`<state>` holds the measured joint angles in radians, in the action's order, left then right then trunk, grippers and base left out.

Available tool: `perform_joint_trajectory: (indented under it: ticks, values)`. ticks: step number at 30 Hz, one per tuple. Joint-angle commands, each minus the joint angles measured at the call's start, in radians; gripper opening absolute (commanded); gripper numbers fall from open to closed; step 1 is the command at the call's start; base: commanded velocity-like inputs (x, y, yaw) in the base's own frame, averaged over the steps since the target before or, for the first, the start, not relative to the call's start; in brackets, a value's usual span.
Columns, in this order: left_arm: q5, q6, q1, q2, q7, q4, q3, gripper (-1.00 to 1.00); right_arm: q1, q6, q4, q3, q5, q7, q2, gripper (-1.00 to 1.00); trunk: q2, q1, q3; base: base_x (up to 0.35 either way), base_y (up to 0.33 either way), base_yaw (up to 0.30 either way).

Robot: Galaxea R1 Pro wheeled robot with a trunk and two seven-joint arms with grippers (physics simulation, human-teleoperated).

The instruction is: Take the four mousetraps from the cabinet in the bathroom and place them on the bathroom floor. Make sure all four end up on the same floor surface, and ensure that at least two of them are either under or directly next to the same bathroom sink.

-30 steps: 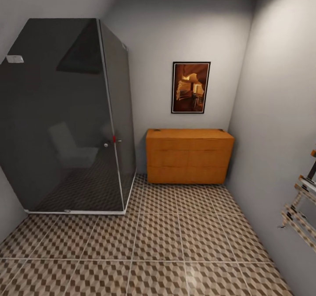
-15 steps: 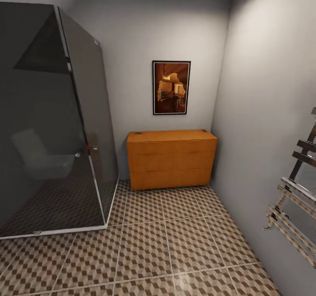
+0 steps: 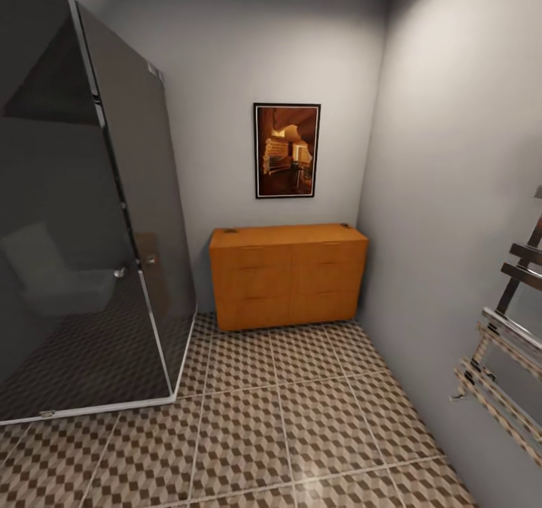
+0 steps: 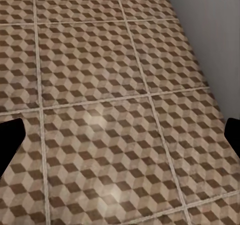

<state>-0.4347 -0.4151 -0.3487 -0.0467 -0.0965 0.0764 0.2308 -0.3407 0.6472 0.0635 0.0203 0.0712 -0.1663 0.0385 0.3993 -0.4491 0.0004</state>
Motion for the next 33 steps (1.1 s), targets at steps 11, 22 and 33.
perform_joint_trajectory:
  ticks: [11,22,33]
  values:
    - [-0.004,-0.003,-0.001,0.000,-0.003,0.003,0.008,1.00,-0.001,0.005,0.004,0.003,0.007,-0.006,0.000,1.00,0.001,-0.001,0.000,0.308,0.000,0.000]
    - [-0.004,-0.002,-0.001,-0.001,-0.003,0.003,0.008,1.00,-0.001,0.005,0.004,0.003,0.007,-0.006,0.000,1.00,0.001,-0.001,0.000,0.324,-0.010,0.000]
    - [-0.004,-0.002,-0.001,0.001,-0.003,0.003,0.008,1.00,-0.001,0.005,0.004,0.003,0.007,-0.006,0.000,1.00,0.001,-0.001,0.000,0.324,-0.087,0.000]
